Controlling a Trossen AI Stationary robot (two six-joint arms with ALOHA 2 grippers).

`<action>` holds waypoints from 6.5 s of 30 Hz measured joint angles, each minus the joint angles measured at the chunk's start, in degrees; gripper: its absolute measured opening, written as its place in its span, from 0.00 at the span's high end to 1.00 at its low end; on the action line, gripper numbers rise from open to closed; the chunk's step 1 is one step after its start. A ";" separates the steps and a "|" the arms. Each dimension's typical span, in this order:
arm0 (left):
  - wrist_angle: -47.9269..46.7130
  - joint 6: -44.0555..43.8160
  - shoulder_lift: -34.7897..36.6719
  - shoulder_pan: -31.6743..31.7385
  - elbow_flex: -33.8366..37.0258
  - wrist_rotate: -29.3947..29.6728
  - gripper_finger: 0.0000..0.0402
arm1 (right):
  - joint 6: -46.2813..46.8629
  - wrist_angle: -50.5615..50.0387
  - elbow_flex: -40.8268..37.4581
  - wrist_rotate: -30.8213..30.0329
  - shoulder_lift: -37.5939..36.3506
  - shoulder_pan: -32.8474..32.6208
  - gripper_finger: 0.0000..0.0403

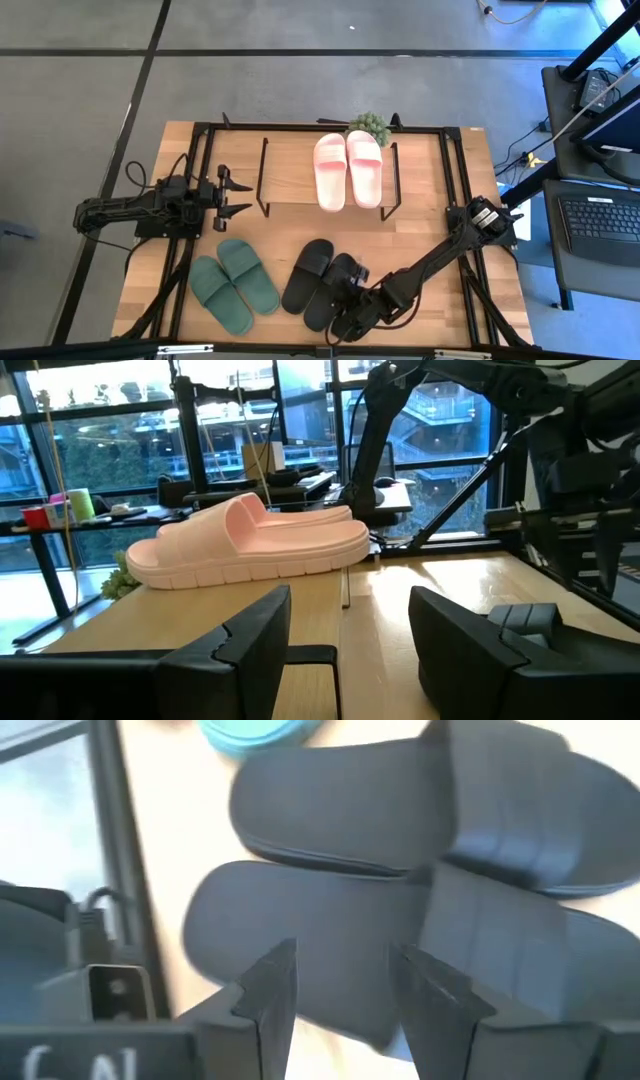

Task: Pick and place slides into the shelf
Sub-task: Put the left green slide under the shelf

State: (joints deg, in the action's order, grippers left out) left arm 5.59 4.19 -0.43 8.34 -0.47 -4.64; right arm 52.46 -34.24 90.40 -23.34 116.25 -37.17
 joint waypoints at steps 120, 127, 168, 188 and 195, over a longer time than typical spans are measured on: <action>9.22 -4.61 0.01 -6.26 -2.49 -10.58 0.51 | -17.74 84.24 -70.29 23.31 -41.70 9.17 0.61; 8.72 -4.66 0.00 -7.32 -2.51 -7.58 0.51 | -25.68 83.36 -78.75 23.44 -57.93 11.63 0.61; 2.73 -3.50 0.00 -7.28 -2.51 8.39 0.51 | -58.49 29.45 -84.33 27.49 -116.12 47.59 0.61; 8.24 -1.17 0.02 -7.23 -2.51 3.06 0.51 | -64.73 29.29 -84.33 25.48 -116.15 55.39 0.61; 7.45 1.37 -0.40 -7.23 -2.89 4.03 0.51 | -61.69 28.39 -84.33 25.48 -116.15 55.39 0.61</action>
State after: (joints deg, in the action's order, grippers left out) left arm 13.04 5.55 -0.83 1.10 -3.36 -0.62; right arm -9.23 -5.85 6.07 2.13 0.10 18.22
